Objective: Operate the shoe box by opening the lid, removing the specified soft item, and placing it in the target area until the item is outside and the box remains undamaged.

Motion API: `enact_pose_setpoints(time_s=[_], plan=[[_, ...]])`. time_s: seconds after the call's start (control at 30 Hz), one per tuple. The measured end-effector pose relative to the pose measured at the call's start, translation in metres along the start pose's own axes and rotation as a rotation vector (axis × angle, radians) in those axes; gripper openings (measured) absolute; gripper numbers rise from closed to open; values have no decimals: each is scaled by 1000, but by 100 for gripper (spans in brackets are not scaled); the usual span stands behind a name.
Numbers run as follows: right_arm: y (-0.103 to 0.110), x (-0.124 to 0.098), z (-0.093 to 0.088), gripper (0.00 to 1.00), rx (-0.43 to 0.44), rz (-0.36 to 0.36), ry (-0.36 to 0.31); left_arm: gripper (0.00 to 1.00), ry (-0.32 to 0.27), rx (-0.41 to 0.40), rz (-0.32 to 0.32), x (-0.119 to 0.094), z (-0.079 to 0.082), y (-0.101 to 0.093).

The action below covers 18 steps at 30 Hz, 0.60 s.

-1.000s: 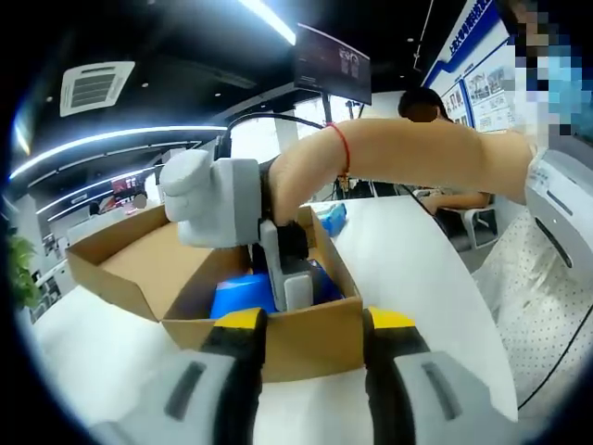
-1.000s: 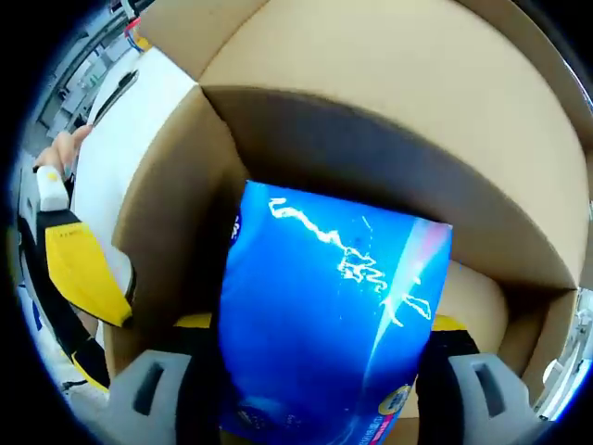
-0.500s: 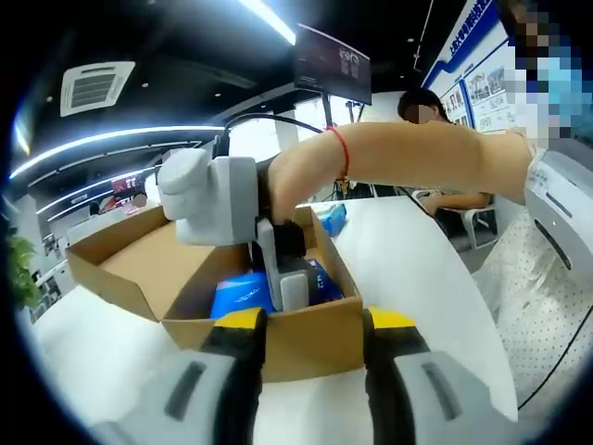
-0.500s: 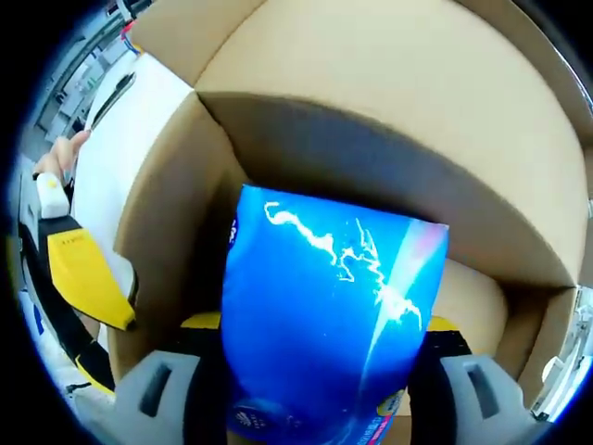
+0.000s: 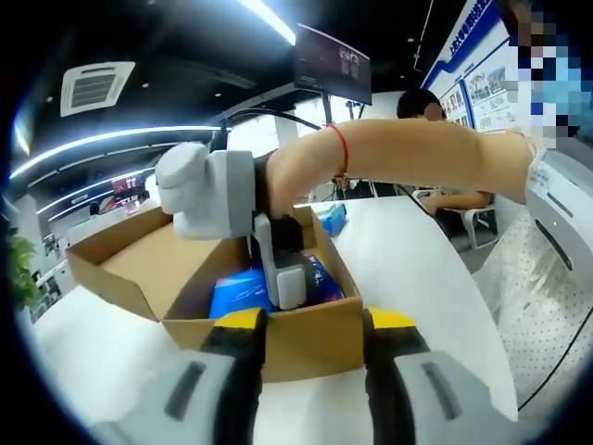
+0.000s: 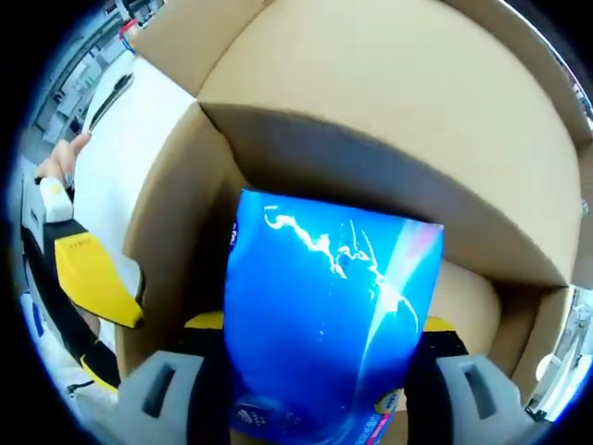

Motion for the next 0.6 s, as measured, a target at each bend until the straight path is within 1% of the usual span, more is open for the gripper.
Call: enact_pose_setpoints(time_s=[0.4,0.6], plan=[[-6,-29,5,75,6,4,-17,43,2,3,2,0,0,0],[-8,-40,6,75,-1,-10,-22,43,1,2,2,0,-1,-1]])
Point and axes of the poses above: the point that each gripper's makers call its tool centre point, and the gripper's own axes: x roughly forward along the fingers, y roughly to its left, z roughly out of its top, the point moved 1 cm from there along -x, roughly backward along the fingers, and after that the axes turned 4 degrees about x, right-handed, at the moved point
